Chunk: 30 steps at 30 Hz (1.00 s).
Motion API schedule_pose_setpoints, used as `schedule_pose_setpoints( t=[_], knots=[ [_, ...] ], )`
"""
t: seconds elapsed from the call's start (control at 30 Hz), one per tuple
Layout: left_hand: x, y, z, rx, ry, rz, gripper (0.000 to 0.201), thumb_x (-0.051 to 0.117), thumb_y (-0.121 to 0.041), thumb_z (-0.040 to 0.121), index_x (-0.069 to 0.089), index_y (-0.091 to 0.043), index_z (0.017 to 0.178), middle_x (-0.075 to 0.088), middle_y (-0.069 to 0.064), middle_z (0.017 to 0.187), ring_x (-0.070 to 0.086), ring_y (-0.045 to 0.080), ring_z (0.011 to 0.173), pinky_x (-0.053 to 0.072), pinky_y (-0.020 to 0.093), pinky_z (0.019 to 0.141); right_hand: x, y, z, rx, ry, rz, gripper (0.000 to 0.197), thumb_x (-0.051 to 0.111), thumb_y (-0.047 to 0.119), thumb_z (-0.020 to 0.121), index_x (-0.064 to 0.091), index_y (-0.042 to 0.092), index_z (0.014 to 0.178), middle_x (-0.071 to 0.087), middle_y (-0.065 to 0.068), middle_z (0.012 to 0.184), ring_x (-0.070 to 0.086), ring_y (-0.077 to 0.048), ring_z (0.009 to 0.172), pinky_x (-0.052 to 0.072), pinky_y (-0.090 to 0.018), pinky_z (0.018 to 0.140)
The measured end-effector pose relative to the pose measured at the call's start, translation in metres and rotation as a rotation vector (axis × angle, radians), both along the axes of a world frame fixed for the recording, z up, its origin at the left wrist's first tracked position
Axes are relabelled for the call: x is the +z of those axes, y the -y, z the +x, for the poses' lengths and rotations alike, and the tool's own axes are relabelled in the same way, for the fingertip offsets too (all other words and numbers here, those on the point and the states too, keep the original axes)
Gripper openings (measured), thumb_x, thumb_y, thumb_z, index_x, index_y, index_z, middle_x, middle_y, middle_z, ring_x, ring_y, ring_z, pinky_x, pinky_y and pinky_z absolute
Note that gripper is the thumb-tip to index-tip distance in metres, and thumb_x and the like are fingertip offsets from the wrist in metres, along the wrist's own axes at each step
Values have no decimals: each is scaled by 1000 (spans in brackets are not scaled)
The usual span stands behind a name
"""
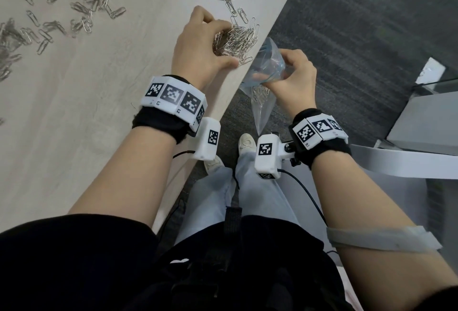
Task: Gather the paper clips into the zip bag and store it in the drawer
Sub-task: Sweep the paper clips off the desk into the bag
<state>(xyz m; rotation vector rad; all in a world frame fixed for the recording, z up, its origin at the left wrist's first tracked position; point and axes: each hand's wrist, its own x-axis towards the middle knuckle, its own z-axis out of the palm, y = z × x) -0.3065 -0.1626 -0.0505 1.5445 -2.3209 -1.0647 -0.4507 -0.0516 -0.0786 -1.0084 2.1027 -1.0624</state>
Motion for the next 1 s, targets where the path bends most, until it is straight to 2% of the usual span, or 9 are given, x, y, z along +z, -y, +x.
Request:
schedule_pose_setpoints(
  t=[0.17,0.27,0.4,0.5,0.57,0.67,0.73,0.83,1.0],
  knots=[
    [-5,-2,-6,0,-45,-19,50,79,-36,67,64,-26,114,51,2,111,44,9,81,45,26,84,-1,3,-2,-14,2,7,37,81,26,67,68,12,97,61,-1,90,57,-13,85,44,-17,73],
    [-4,-3,-8,26,-124,10,51,80,-29,67,64,-23,114,49,-2,103,49,10,79,49,27,84,-1,5,-5,-15,6,-2,39,81,27,66,68,11,99,64,-7,93,59,-16,86,48,-25,75],
    [-1,-1,-1,130,-205,-3,64,84,-28,62,59,-19,120,49,-1,110,52,10,94,48,20,88,-1,6,-6,-16,9,-9,40,82,27,65,67,12,99,64,-10,94,61,-20,86,49,-29,74],
    [2,6,9,128,-91,43,72,86,-32,56,57,-21,122,49,2,119,50,14,104,46,26,94,-2,8,-7,-18,1,-1,37,81,24,67,67,12,100,64,-9,93,60,-18,86,49,-28,73],
    [3,8,11,95,-43,73,68,87,-31,56,60,-22,118,52,4,115,52,14,95,49,30,90,-3,9,-8,-18,1,4,37,81,23,68,68,12,100,63,-8,93,59,-17,85,49,-28,73],
    [2,6,4,57,-61,75,60,85,-26,60,63,-22,116,54,0,100,52,10,79,52,28,84,-3,10,-7,-15,0,-3,38,82,23,67,68,12,100,62,-5,91,58,-15,84,47,-23,72],
    [0,5,-2,40,-81,72,55,84,-23,63,64,-22,115,53,-2,96,52,10,77,52,27,83,-3,10,-7,-7,-2,-9,39,83,23,66,68,12,101,59,-1,90,58,-14,85,47,-21,72],
    [-4,5,-10,1,-93,64,46,81,-22,67,67,-20,110,51,-3,94,51,11,77,51,31,83,-3,11,-8,-2,-1,-11,41,83,24,66,68,12,102,58,1,90,58,-14,85,49,-25,74],
    [-10,6,-18,-66,-93,46,39,78,-19,71,68,-20,109,49,-3,93,51,11,78,50,29,83,-4,11,-8,7,-6,-15,41,83,24,64,68,10,100,61,-5,90,59,-17,85,49,-29,75]
  ],
)
